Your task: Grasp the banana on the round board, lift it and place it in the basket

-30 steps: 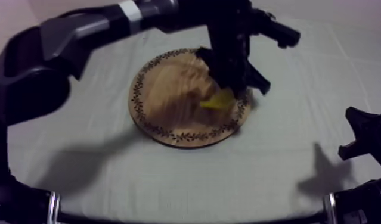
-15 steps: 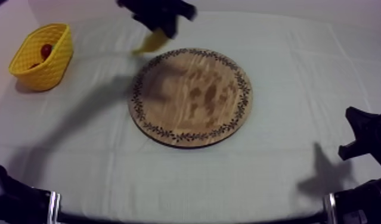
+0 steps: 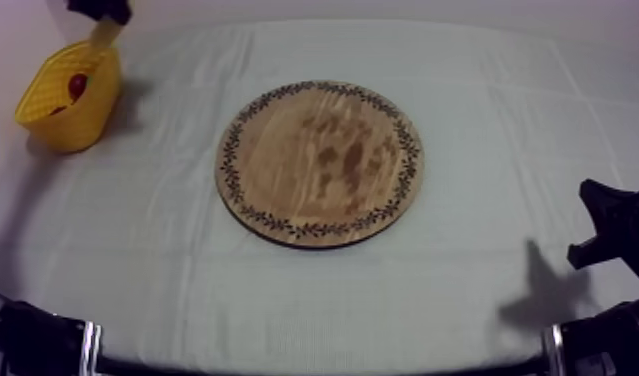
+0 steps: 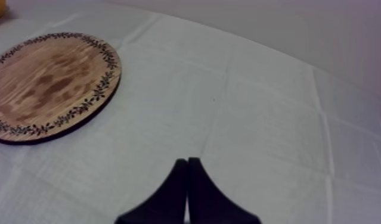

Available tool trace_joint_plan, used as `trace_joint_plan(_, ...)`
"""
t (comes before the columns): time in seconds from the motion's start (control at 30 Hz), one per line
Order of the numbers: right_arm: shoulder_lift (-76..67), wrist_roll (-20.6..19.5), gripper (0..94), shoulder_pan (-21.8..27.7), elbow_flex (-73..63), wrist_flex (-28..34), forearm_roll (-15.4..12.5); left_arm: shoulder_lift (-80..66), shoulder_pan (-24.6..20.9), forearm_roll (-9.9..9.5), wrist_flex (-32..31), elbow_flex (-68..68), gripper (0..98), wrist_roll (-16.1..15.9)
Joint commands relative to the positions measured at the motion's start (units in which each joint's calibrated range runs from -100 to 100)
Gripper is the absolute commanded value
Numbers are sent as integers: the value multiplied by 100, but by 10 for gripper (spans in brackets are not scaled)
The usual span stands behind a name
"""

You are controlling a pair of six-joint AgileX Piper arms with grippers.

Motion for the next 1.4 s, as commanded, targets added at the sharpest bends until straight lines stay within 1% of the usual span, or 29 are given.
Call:
trace_joint_plan(0.0, 3, 1, 2, 1, -3, 3, 0, 70, -580, -2, 0, -20, 108, -157)
trace_joint_plan(0.23, 3, 1, 2, 1, -3, 3, 0, 438, -1135, -7, 0, -245, 143, -417)
trace_joint_plan(0.33, 3, 1, 2, 1, -3, 3, 0, 594, -1254, -11, 0, -402, 197, -484)
trace_joint_plan(0.4, 3, 1, 2, 1, -3, 3, 0, 687, -1307, -13, 0, -490, 294, -509)
trace_joint_plan(0.43, 3, 1, 2, 1, -3, 3, 0, 725, -1327, -14, 0, -519, 366, -517)
trace_joint_plan(0.53, 3, 1, 2, 1, -3, 3, 0, 798, -1359, -76, 0, -530, 633, -493)
trace_joint_plan(0.6, 3, 1, 2, 1, -3, 3, 0, 818, -1360, -134, 0, -513, 753, -468)
trace_joint_plan(0.7, 3, 1, 2, 1, -3, 3, 0, 756, -1354, -188, 0, -451, 854, -443)
trace_joint_plan(0.8, 3, 1, 2, 1, -3, 3, 0, 502, -1352, -199, 0, -324, 891, -411)
trace_joint_plan(0.93, 3, 1, 2, 1, -3, 3, 0, -208, -1327, -193, -103, 0, 880, -304)
trace_joint_plan(1.03, 3, 1, 2, 1, -3, 3, 0, -963, -1273, -190, -257, 378, 823, -201)
trace_joint_plan(1.13, 3, 1, 2, 1, -3, 3, 0, -1764, -1198, -190, -409, 812, 711, -109)
trace_joint_plan(1.23, 3, 1, 2, 1, -3, 3, 0, -2580, -1088, -208, -606, 1303, 570, -5)
trace_joint_plan(1.37, 3, 1, 2, 1, -3, 3, 0, -3687, -937, -213, -1024, 2133, 387, 121)
